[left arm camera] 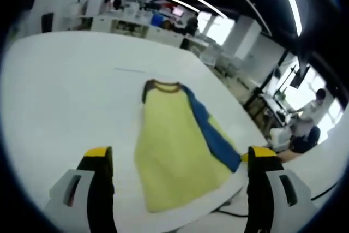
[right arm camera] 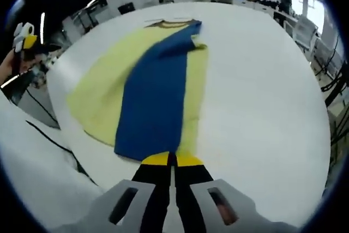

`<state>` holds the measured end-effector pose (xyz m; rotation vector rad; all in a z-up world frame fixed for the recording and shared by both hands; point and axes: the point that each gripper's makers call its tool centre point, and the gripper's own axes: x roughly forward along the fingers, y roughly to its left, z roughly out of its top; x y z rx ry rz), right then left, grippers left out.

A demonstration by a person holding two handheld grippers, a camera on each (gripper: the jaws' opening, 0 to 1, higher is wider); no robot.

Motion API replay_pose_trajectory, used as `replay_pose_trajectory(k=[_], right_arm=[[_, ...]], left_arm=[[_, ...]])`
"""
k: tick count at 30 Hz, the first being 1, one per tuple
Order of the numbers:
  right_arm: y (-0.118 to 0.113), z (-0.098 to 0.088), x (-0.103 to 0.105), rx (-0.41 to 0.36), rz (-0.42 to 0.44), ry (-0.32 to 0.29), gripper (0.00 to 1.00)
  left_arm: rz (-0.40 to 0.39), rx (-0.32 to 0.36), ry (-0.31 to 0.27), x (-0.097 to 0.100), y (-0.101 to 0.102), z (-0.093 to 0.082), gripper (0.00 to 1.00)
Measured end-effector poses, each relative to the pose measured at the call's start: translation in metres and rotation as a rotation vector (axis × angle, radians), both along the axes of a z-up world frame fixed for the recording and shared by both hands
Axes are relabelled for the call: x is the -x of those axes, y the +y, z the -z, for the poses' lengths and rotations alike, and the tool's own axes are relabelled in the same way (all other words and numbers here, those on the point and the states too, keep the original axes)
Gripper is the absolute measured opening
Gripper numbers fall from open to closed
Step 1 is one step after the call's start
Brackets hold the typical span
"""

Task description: Fold the garment on the visible template until the final outline fits inside the template.

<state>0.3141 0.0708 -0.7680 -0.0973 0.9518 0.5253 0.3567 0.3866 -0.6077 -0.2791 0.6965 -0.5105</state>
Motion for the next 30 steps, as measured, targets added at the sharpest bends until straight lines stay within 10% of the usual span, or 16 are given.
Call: replay_pose_trajectory(k=[30], right_arm=[[-0.052,-0.037,-0.018,0.027,0.091,-0.083,0.02]], left_arm=[[0.014,0.019,0.003,0.005,-0.014,0.004,0.98]])
